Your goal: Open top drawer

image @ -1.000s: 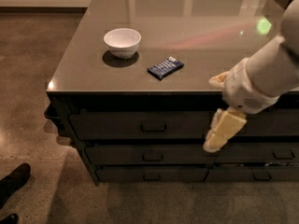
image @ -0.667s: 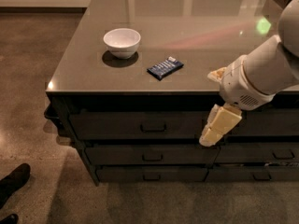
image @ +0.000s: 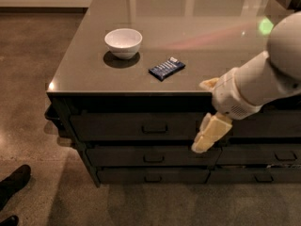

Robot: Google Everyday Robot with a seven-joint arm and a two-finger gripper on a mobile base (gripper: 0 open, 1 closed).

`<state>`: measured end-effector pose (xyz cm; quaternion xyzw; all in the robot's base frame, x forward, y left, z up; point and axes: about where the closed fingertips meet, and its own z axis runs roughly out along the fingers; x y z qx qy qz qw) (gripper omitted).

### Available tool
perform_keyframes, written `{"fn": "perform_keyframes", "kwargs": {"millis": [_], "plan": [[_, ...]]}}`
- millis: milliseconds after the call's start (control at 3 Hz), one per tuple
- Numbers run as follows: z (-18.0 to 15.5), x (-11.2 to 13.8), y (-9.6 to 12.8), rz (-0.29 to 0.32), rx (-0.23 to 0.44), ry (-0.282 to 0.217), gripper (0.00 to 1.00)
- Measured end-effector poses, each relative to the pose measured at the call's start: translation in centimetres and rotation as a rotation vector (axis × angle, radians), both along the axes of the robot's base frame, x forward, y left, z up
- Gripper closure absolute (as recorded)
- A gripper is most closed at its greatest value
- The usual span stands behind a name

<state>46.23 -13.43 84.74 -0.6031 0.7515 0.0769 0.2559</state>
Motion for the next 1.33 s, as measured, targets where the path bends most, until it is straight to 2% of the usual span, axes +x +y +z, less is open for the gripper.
{"fn": "perform_keyframes", "kwargs": {"millis": [333,667,1000,1333], "plan": [[-3.4,0.7,2.1,0.058,0.056,-0.015,0.00],[-5.3,0.9,3.3,0.115,0.081,-0.014,0.00],[-5.3,0.9,3.3,0.115,0.081,-0.014,0.00],[-7.5,0.8,4.6,0.141,0.116,0.008,0.00]]}}
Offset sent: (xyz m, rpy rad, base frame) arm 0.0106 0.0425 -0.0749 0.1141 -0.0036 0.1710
